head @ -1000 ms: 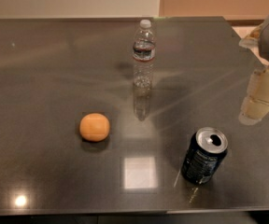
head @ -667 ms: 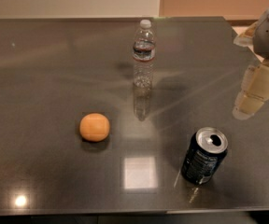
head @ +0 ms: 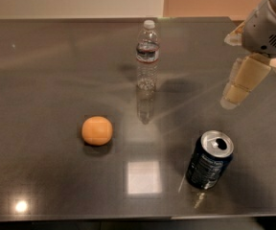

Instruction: Move water bottle near pepsi can

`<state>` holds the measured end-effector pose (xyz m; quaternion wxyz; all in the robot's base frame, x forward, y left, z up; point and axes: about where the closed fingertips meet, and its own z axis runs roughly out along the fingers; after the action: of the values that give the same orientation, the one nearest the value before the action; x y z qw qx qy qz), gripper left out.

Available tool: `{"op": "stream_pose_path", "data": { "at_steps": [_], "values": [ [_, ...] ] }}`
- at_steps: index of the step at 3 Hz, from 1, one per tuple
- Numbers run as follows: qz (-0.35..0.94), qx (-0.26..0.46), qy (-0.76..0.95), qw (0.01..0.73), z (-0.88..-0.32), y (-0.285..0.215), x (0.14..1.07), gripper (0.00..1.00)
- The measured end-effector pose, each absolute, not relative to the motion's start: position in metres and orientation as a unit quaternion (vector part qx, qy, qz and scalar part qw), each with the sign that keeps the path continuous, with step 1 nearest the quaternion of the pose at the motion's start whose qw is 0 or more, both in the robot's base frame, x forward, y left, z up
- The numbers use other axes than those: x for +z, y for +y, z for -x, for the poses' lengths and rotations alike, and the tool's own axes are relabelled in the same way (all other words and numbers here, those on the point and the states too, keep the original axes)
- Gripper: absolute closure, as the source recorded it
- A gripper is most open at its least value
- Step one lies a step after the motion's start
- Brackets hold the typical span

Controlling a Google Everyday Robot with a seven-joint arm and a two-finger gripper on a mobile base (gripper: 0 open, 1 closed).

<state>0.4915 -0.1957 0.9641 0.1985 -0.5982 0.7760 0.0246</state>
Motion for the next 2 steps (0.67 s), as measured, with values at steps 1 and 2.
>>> {"op": "stream_pose_path", "data": {
  "at_steps": [1, 2],
  "values": [
    [0.593, 0.038, 0.778, 0.204, -0.516, -0.188, 0.952, 0.0],
    [0.591, 0.048, 0.778, 0.207, -0.538, -0.178, 0.941, 0.0]
  ]
}}
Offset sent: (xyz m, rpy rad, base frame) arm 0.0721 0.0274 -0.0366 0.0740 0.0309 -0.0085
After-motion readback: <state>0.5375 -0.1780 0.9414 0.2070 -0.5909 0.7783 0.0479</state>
